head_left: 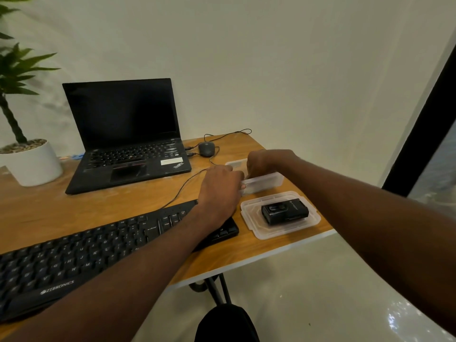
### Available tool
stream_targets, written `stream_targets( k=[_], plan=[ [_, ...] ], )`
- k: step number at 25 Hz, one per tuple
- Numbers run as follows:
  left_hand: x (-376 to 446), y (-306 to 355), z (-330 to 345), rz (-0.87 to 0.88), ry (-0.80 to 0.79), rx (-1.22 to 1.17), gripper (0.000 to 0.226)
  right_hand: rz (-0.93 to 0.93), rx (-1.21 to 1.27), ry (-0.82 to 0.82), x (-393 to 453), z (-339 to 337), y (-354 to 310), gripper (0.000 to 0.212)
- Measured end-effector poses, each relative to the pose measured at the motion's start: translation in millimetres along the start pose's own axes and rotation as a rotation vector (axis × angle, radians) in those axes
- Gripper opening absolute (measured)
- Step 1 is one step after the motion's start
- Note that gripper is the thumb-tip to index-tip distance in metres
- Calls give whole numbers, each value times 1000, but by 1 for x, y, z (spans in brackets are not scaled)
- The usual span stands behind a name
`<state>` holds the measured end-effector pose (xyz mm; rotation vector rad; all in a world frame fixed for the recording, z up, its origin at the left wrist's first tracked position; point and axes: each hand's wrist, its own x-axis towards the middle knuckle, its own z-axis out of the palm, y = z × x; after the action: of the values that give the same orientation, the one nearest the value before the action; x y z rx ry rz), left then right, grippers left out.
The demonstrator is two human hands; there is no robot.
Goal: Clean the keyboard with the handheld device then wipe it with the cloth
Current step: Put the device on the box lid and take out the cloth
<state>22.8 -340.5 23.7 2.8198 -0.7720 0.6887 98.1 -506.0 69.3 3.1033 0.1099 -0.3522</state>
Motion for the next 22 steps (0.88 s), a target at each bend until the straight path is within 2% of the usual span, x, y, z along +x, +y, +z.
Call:
stream_targets(
  k=[6,9,13,15,17,19,20,22],
  plan=[
    [-7,4,3,22,21,61,29,6,46,38,4,6,2,26],
    [-9,6,-5,-57,20,9,43,-22,50,57,2,7,4,26],
    [-16,-2,-15,-131,20,-171,59,-18,229,361,-19,0,14,40],
    [-25,-13,-25,-169,77,-273,61,3,495,543,-36,-5,10,30],
    [-40,-28,-40,-204,157,-351,56,30,1046,592,-54,-11,-6,25],
    [-62,-48,-57,-228,204,-403,49,-20,1551,453,-74,-13,-34,34],
    [-76,-60,-66,-244,217,-420,47,-61,1706,343,-83,-13,-51,39],
    [-109,-89,-84,-281,229,-415,45,-112,1863,187,-94,-7,-94,39]
  ],
)
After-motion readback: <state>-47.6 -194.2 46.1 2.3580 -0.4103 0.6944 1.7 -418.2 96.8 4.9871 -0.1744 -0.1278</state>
